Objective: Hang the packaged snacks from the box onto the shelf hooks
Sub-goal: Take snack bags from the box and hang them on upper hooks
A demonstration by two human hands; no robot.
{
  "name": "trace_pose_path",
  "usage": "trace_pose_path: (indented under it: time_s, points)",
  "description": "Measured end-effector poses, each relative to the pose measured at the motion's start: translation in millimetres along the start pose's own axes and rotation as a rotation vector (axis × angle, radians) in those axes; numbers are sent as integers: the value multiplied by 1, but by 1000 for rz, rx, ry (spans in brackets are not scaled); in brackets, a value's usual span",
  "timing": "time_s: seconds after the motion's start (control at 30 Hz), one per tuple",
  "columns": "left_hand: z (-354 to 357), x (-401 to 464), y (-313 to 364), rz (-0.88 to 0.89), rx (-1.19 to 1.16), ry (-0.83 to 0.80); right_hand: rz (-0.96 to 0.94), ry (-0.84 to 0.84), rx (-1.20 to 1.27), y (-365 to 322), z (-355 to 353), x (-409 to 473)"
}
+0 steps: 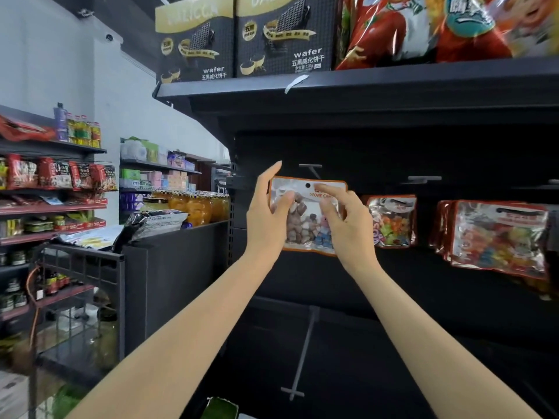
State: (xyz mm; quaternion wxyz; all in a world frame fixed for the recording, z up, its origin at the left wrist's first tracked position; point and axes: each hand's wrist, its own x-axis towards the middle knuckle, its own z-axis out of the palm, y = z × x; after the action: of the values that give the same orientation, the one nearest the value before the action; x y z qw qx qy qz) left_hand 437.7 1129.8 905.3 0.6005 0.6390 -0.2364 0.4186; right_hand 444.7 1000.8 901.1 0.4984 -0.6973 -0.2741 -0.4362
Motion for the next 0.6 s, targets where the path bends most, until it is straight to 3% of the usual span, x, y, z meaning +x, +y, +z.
trace_pose_path:
  time_s: [0.37,0.6]
  points:
    - [13,3,-19,-68,121,-29,89,53,-142,9,4,4]
    - [29,30,-49,-159,507,-244,166,-95,-339,33,4,19]
